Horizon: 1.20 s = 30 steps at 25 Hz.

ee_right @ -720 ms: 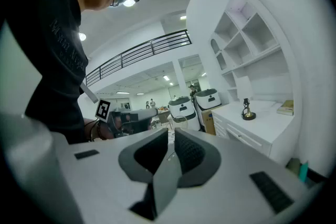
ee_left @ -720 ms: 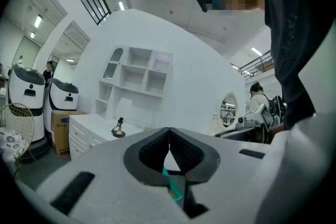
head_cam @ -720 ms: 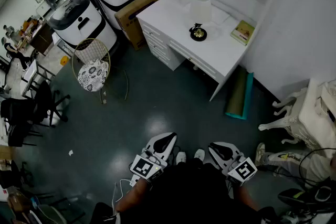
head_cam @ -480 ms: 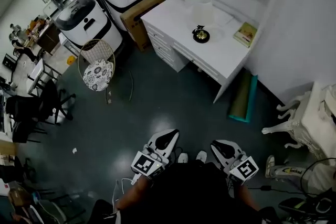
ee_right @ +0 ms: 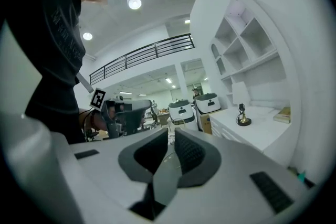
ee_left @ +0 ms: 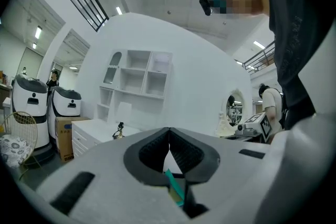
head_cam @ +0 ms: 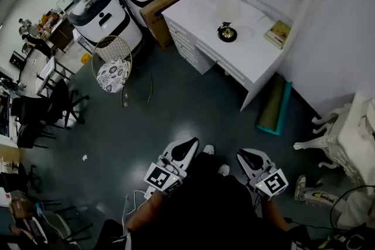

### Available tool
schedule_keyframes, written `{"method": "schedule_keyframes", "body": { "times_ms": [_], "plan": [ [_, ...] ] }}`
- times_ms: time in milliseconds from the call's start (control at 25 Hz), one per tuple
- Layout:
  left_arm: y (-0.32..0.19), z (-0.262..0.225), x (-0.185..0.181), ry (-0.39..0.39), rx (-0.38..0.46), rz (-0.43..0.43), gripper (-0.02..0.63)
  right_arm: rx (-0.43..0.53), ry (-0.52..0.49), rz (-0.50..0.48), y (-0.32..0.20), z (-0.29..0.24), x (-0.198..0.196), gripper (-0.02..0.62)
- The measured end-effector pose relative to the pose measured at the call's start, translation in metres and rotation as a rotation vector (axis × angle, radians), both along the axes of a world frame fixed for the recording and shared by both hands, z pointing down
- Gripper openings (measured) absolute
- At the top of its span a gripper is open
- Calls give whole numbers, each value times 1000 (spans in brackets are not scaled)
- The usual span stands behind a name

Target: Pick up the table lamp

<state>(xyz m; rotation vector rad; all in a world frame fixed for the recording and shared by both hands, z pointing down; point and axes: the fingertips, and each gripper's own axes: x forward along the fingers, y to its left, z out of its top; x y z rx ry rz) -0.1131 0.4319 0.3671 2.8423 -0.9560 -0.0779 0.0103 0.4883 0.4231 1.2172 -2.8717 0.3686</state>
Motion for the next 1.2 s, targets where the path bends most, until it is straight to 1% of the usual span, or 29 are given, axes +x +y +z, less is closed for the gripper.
{"method": "schedule_keyframes", "body": {
  "times_ms": [120,200,320,400,480,560,640,800,840,920,1000,1080,1200],
  "plan": [
    [-5,4,8,-24,-32,-3,18,-33,-16,10,-7,7,6,55],
    [-12,6,9,-24,-37,2,18,-38,-31,16,-14,8,7,55],
    [-27,8,8,-19,-35,6,18,-46,-24,6,-24,10,1,55],
    [-39,11,7,-9,-37,4,18,-68,-44,10,-32,14,-2,55],
    [-54,14,7,0,-43,1,18,-88,-51,-25,-41,16,-8,55],
    [-70,18,7,-10,-38,9,18,-85,-46,-56,-52,12,-18,55],
    [-88,19,7,-24,-19,20,18,-83,-66,-64,-68,7,-26,55],
    [-127,16,5,25,-5,30,18,-100,-114,-104,-109,0,-43,55],
    [-137,18,4,23,-14,31,18,-109,-119,-120,-119,-1,-47,57],
    [-155,24,2,1,-53,35,18,-128,-114,-144,-138,0,-53,57],
    [-176,25,2,7,-57,45,18,-138,-91,-147,-158,1,-56,57],
    [-197,25,2,10,-62,49,18,-127,-71,-137,-182,0,-56,57],
    [-225,25,-2,20,-69,56,18,-115,-69,-109,-213,-6,-57,55]
  ]
}}
